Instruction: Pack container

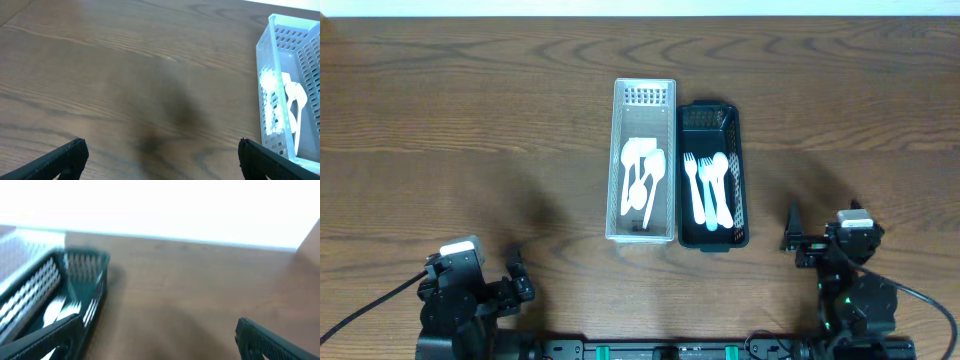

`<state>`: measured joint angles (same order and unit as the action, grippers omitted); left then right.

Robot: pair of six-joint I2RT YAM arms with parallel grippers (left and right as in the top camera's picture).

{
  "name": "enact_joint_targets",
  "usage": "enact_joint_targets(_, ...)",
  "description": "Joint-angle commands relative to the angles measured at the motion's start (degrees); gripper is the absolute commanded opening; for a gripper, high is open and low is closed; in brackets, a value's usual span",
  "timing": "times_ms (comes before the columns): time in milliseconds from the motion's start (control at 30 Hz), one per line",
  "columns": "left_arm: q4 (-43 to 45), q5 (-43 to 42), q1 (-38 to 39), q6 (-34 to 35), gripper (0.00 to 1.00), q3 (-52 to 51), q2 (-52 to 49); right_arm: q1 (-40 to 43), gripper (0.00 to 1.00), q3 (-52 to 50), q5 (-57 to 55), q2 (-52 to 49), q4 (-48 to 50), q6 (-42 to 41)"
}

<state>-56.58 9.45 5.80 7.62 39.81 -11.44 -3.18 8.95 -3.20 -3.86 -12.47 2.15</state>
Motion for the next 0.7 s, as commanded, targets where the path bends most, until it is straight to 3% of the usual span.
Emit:
enact_joint_targets(0, 0.0, 0.7, 0.2, -0.5, 0.98, 0.0, 0.3, 1.0, 0.99, -4.9, 0.9, 1.2, 6.9, 4.0)
enact_joint_targets(67, 0.0, 0.7, 0.2, -0.5, 0.98, 0.0, 0.3, 1.0, 0.99, -8.0, 0.9, 1.8, 12.0, 5.3)
enact_joint_targets(167, 0.0, 0.7, 0.2, -0.5, 0.98, 0.0, 0.3, 1.0, 0.99, -8.6, 0.5, 3.2, 8.0, 5.6)
enact_joint_targets(667, 0.0, 0.7, 0.2, -0.5, 0.98, 0.0, 0.3, 1.1, 0.99, -8.6, 0.7, 3.1, 8.4, 5.6)
